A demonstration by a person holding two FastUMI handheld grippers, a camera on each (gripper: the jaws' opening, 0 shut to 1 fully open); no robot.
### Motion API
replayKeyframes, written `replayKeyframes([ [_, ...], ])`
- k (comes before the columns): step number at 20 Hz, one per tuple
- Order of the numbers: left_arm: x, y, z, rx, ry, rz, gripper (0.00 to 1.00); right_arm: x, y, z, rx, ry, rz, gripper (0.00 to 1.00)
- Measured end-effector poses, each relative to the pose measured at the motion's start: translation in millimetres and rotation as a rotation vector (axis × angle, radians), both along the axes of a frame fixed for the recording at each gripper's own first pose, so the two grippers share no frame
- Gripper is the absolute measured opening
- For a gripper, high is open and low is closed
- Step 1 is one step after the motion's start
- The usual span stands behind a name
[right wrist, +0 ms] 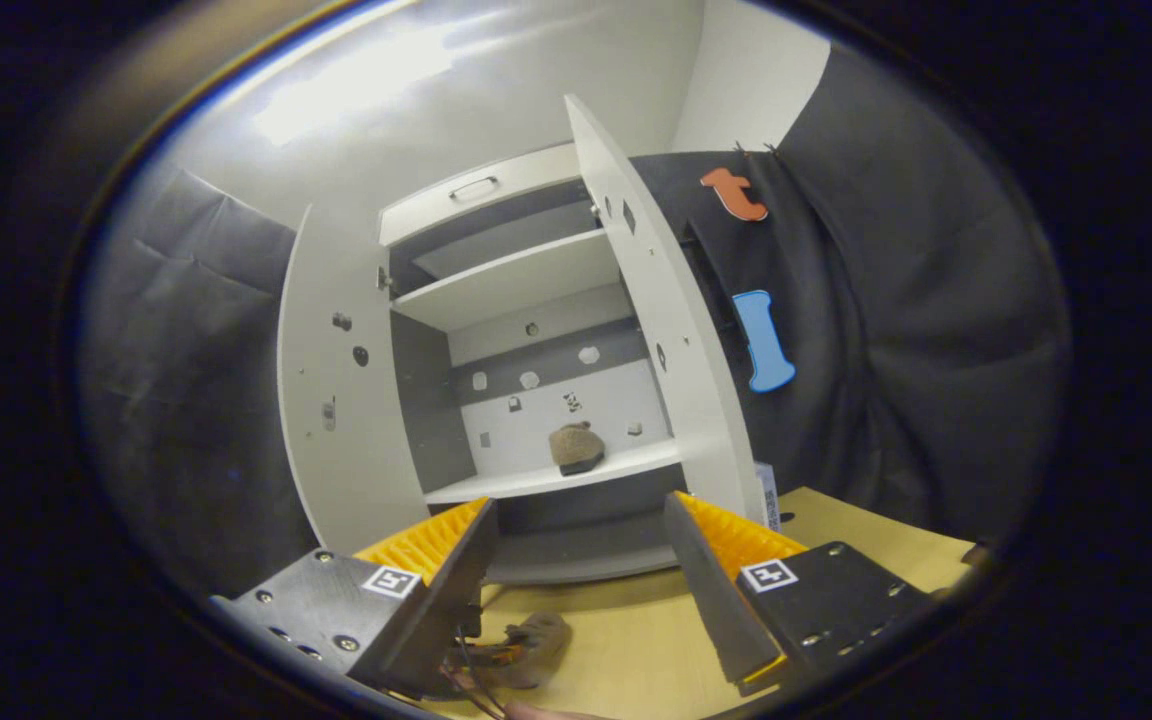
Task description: Grab one shoe with the right hand and put it into the shoe cabinet, grab the other shoe with the left hand and put it into the shoe cabinet; then close the right door with the right hand and the left door with the left hand.
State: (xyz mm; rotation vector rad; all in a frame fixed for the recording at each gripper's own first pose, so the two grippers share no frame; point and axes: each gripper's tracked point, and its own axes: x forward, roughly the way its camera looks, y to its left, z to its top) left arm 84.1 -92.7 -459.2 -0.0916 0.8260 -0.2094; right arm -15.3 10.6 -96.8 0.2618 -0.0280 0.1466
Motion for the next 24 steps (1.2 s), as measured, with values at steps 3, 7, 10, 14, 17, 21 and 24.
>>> replayKeyframes([
  [3, -7, -5, 9, 0.041, -0.036, -0.036, 0.03, -3, -10, -7, -0.061, 0.011, -0.028, 0.98],
  [7, -13, -4, 52, 0.065, -0.16, -0.023, 0.02, 0, -23, -14, -0.058, 0.025, -0.07, 0.99],
  [10, -14, 2, 101, 0.096, -0.287, -0.004, 0.02, 0, -27, -15, -0.016, 0.035, -0.075, 0.99],
  [14, -19, 0, 169, 0.089, -0.42, 0.002, 0.02, 0, -27, -16, -0.013, 0.033, -0.077, 0.99],
  [17, -23, 1, 224, 0.057, -0.517, 0.01, 0.02, 0, -26, -11, -0.032, 0.016, -0.081, 0.94],
  [21, -27, 2, 293, 0.014, -0.61, 0.012, 0.01, 0, -26, -7, -0.071, -0.001, -0.092, 0.98],
  [24, -21, 10, 338, 0.01, -0.682, 0.03, 0.02, -5, -26, -7, -0.056, -0.005, -0.084, 0.99],
])
